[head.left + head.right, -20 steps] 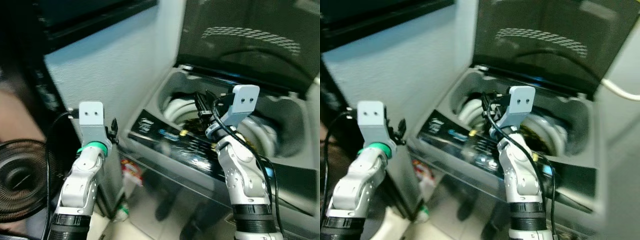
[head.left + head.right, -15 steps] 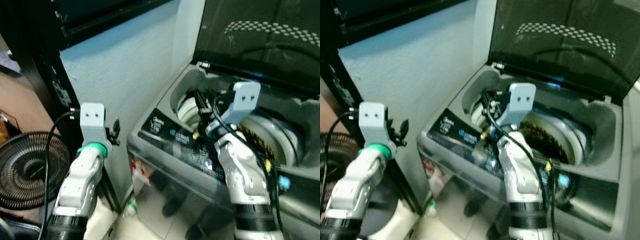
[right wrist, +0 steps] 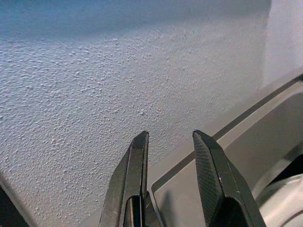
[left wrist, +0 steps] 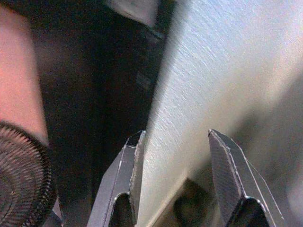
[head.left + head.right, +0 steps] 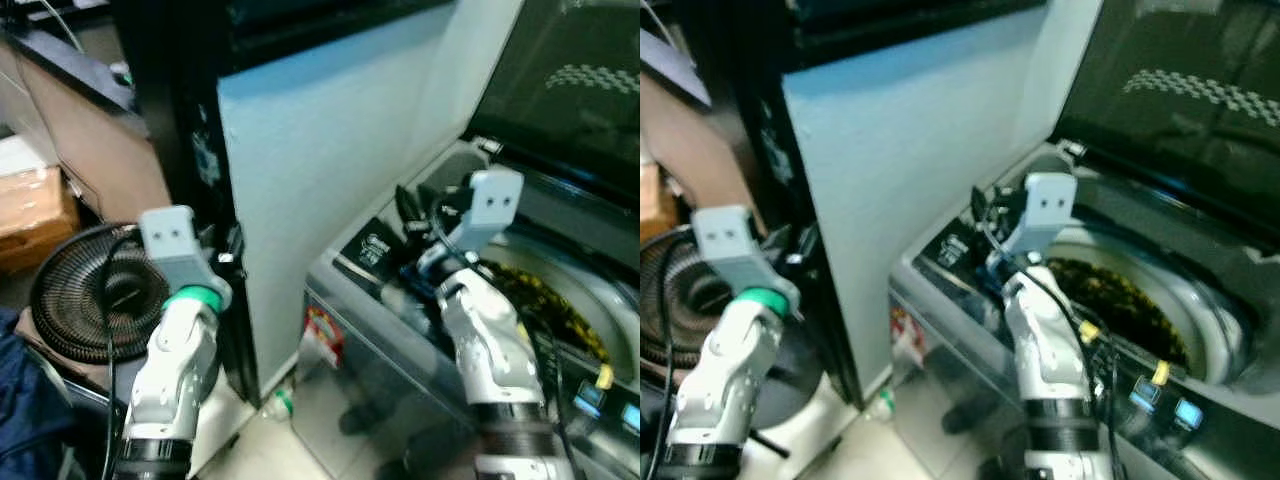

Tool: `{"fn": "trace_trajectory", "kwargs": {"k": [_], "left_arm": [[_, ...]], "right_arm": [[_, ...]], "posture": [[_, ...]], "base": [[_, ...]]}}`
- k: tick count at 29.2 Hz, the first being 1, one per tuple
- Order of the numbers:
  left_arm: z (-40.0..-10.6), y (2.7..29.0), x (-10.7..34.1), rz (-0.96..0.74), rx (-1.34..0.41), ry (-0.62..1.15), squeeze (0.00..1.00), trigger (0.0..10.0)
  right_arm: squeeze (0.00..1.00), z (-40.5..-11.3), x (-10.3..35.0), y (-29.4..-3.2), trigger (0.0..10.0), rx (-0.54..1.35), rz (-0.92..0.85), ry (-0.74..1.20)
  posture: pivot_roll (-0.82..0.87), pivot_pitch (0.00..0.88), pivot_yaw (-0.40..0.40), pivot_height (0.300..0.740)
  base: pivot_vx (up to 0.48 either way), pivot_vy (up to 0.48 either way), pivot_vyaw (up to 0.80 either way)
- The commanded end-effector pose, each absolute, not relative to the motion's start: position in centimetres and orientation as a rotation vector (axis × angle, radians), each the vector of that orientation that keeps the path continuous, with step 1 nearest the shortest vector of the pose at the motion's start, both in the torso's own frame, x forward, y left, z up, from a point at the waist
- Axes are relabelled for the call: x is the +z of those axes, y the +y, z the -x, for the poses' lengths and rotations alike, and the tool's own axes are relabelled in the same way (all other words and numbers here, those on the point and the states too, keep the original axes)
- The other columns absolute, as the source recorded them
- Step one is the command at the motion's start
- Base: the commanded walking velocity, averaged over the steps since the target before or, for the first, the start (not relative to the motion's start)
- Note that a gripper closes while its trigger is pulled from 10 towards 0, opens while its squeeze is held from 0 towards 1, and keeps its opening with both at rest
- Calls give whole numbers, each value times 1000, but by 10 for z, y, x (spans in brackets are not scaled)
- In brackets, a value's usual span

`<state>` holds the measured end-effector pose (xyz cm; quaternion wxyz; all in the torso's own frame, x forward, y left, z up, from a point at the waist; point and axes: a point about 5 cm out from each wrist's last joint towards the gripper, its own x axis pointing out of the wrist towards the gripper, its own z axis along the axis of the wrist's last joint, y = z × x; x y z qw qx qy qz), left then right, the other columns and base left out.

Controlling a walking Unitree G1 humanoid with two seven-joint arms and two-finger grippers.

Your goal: Clothes washing

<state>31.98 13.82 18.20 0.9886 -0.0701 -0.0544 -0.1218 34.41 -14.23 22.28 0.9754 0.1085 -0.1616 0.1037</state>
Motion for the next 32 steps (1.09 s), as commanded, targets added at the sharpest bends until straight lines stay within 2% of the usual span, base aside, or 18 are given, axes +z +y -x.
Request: {"fn": "trace_trajectory", "kwargs": {"k": [1,6,9,12,15,18,19,21,23,26,32], "left_arm": [[-318,134,172,96,-307,-43,0,10000],[-317,144,168,114,-254,1,0,10000],[-317,158,160,43,-160,2,0,10000],[-322,156,158,-26,-105,26,0,10000],[-324,155,159,-45,-118,33,0,10000],[-324,148,165,-19,-214,-9,0,10000],[-323,146,168,5,-248,-30,0,10000],[-322,143,174,50,-287,-57,0,10000],[-321,143,177,69,-301,-67,0,10000],[-320,143,177,57,-301,-70,0,10000],[-317,143,175,36,-329,-71,0,10000]], "right_arm": [[0,-345,225,-146,10000,186,-237,-339],[0,-348,222,-143,10000,185,-238,-335],[0,-352,226,-136,10000,202,-230,-343],[0,-354,227,-139,10000,195,-233,-346],[0,-355,227,-141,10000,190,-232,-345],[0,-360,221,-151,10000,189,-303,-314],[0,-361,216,-156,10000,232,-418,-289],[0,-355,209,-163,10000,440,-734,-302],[0,-344,208,-169,10000,579,-878,-363],[0,-337,208,-169,10000,636,-889,-389],[0,-319,212,-143,10000,816,-828,-386]], "posture": [[73,59,-9,740],[74,31,-34,740],[65,20,-18,740],[71,6,-34,740],[63,6,-30,740],[61,7,-30,740],[61,7,-30,740],[54,8,-26,740],[60,10,-28,740],[59,10,-27,740],[56,15,-23,740]], "base": [[0,0,775],[0,0,775],[0,0,775],[0,0,775],[0,0,775],[0,0,775],[0,0,775],[0,0,772],[0,0,756],[0,0,744],[0,0,751]]}}
